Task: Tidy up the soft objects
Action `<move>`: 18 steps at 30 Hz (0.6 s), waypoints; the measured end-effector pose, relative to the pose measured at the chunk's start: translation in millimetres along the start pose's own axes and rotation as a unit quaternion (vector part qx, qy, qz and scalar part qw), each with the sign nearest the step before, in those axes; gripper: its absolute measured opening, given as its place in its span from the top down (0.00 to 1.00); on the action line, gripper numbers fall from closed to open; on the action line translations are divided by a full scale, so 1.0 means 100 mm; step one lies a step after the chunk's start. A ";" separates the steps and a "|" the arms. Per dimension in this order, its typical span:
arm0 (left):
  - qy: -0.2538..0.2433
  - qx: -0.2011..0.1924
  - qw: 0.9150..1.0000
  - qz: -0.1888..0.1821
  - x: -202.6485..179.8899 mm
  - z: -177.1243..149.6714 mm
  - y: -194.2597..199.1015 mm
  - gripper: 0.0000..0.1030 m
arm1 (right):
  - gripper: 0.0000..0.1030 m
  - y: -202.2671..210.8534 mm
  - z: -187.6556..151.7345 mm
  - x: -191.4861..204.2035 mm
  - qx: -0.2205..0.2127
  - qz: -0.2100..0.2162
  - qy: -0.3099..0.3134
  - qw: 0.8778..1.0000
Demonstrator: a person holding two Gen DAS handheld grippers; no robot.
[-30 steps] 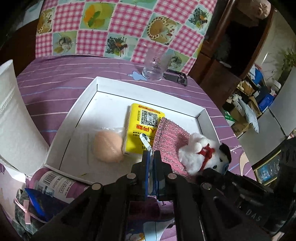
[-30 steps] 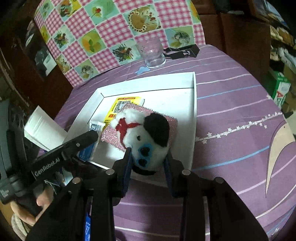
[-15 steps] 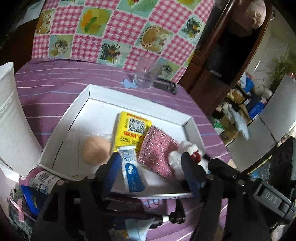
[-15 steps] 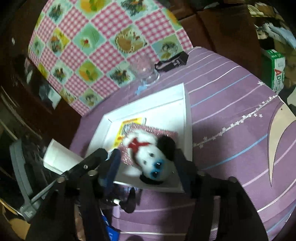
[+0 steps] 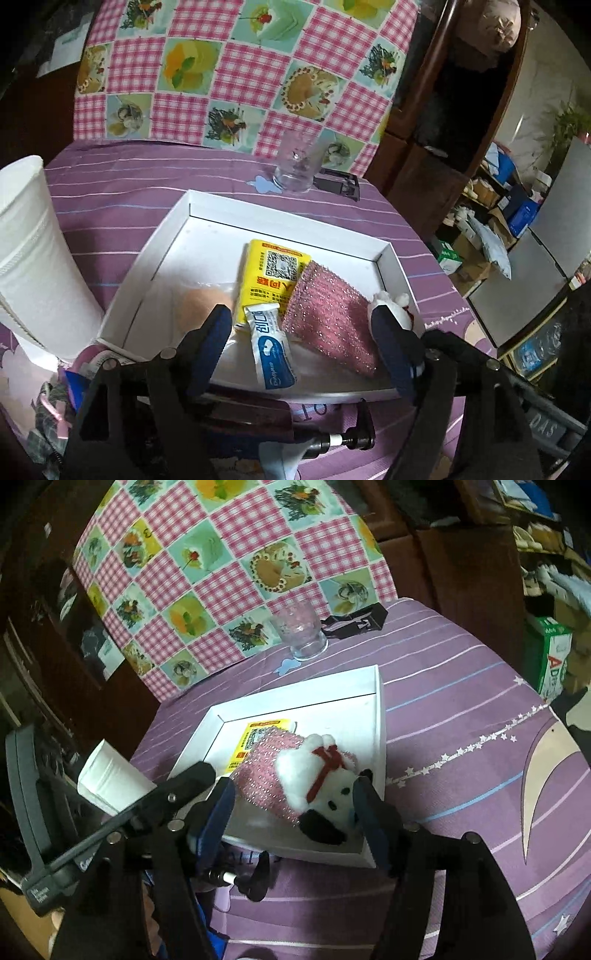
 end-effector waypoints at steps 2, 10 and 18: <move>-0.007 -0.009 1.000 0.005 -0.02 0.03 0.07 0.24 | 0.35 0.06 0.00 0.07 -0.002 0.003 0.019 1.000; 0.005 -0.029 0.998 0.051 -0.04 -0.03 0.46 0.24 | 0.35 0.26 -0.02 0.22 -0.026 -0.017 0.074 0.997; -0.030 -0.059 0.991 0.117 0.10 -0.39 0.90 0.24 | 0.35 0.33 -0.20 0.48 -0.011 -0.015 0.132 0.991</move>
Point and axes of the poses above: each gripper's, at about its wrist camera, not at the fingertips, and y roughly against the way its jaws point, x to its left, z to its top, the point moved 8 cm from there along -y, roughly the way its jaws point, and after that the axes turned 10 degrees about x, right-handed, at the moved point
